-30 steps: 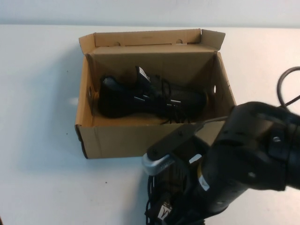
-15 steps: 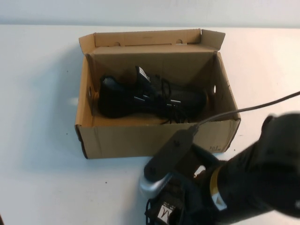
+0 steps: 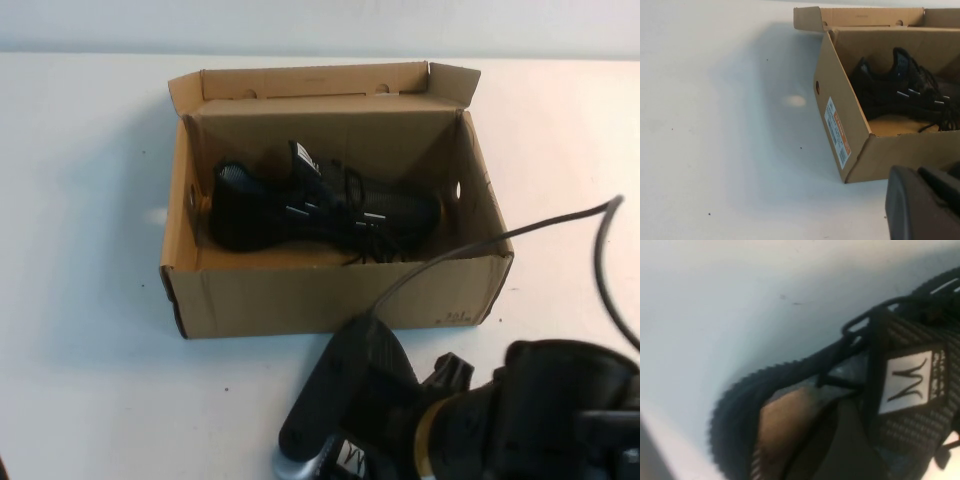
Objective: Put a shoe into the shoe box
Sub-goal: Pick up the shoe from the table
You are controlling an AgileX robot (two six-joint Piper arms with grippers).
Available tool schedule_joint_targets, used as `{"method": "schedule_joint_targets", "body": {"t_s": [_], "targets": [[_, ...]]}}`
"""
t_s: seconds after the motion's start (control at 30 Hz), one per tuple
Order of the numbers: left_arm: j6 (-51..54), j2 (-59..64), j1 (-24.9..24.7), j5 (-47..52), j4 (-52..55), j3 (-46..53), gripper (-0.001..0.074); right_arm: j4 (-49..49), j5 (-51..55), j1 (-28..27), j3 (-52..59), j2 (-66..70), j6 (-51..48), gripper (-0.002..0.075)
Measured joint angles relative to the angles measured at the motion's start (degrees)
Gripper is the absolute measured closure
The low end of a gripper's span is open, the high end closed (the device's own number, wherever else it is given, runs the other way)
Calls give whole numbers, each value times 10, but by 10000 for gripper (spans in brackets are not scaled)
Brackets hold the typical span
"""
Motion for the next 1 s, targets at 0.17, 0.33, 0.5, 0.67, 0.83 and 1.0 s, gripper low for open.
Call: {"method": "schedule_joint_targets", "body": {"t_s": [0.17,0.33,0.5,0.67,0.83,1.0], "targets": [[0,0,0,0,1,0,736,-52,-4,0,0,37,52,330],[0,0,0,0,2,0,736,-98,9,1,-1,43,110,330],[0,0,0,0,2,0,736,-137,83,3,-38,37,149,329],[0,0,0,0,2,0,736,-140,111,3,-92,27,151,329],[0,0,0,0,1,0,736,-118,117,3,-131,24,133,329],[0,0,0,5,1,0,736,-24,121,3,-135,24,117,329]]}}
